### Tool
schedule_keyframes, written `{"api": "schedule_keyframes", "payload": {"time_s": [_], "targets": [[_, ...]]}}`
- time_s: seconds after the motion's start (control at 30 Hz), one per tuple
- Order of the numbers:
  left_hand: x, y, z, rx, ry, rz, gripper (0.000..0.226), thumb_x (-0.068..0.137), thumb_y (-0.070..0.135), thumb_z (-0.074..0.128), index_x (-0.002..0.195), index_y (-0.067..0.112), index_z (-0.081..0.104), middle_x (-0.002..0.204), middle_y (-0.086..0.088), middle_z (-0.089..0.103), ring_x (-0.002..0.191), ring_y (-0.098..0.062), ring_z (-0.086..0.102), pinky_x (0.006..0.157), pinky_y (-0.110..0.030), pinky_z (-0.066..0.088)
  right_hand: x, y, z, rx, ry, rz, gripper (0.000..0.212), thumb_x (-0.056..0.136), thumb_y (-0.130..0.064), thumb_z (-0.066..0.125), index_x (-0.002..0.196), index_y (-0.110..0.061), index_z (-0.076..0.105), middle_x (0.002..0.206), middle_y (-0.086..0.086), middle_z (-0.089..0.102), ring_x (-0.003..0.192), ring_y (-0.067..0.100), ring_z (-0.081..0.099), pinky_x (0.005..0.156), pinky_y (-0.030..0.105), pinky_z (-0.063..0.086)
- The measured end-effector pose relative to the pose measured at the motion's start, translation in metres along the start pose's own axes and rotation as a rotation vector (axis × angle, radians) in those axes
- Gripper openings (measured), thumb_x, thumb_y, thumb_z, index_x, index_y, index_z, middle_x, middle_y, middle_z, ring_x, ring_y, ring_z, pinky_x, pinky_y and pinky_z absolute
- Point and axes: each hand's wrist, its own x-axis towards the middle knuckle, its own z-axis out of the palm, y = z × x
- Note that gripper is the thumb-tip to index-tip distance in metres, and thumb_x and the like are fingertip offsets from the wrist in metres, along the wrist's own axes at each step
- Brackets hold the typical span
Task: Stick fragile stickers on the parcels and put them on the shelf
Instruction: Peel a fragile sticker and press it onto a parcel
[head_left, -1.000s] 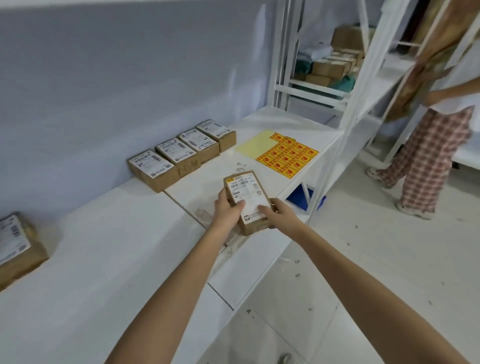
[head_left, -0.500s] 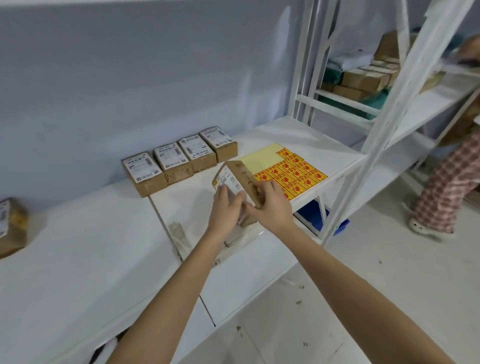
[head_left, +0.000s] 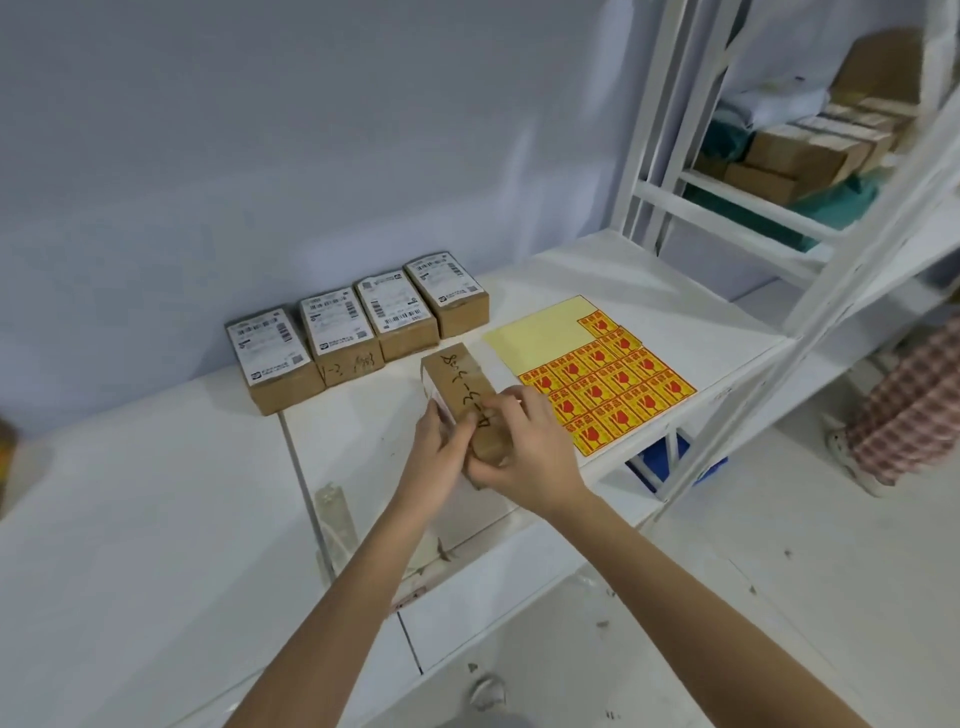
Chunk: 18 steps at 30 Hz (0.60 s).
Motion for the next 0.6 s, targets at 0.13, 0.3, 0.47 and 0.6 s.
{"api": "schedule_keyframes", "payload": {"time_s": [0.13,0.3,0.47,0.6], "targets": [[-0.001,0.006,-0.003,0.178,0.057,0.035,0.037,0.093,0.034,0.05,0.129,0.032,0.044,0.125,0.008,0.051,0.117,-0.006,0.049,0.097,-0.029,0.044,0.006,0.011,-0.005,0.127,-0.051,-0.057,0.05,0.076,-0.046,0.053,0.11,-0.009,0.062,0.108,0.005,0.055,0.098,0.015,0.052,0.064,0.02,0.044],[-0.001,0.013,-0.006,0.714,0.129,0.23,0.064,0.097,0.038,0.043,0.15,0.019,0.014,0.158,0.004,0.01,0.144,-0.01,0.009,0.114,-0.024,0.01,0.025,0.028,-0.009,0.228,-0.14,-0.047,0.046,0.089,-0.04,0.039,0.119,-0.012,0.059,0.124,0.001,0.054,0.115,0.014,0.047,0.086,0.027,0.044],[-0.005,0.014,-0.004,0.979,0.128,0.298,0.065,0.091,0.051,0.019,0.143,0.016,0.039,0.154,-0.001,0.027,0.145,-0.013,0.012,0.117,-0.031,0.001,0.032,0.044,-0.01,0.279,-0.247,-0.088,0.044,0.09,-0.037,0.037,0.119,-0.012,0.059,0.12,0.0,0.056,0.113,0.012,0.046,0.087,0.026,0.042],[-0.003,0.023,0.006,1.017,0.32,0.374,0.052,0.092,0.04,0.032,0.124,0.01,0.06,0.139,-0.007,0.05,0.138,-0.02,0.033,0.115,-0.04,0.021,0.043,0.067,-0.013,0.31,-0.315,-0.105,0.047,0.091,-0.04,0.034,0.12,-0.014,0.059,0.121,-0.002,0.055,0.115,0.011,0.047,0.089,0.023,0.041]]}}
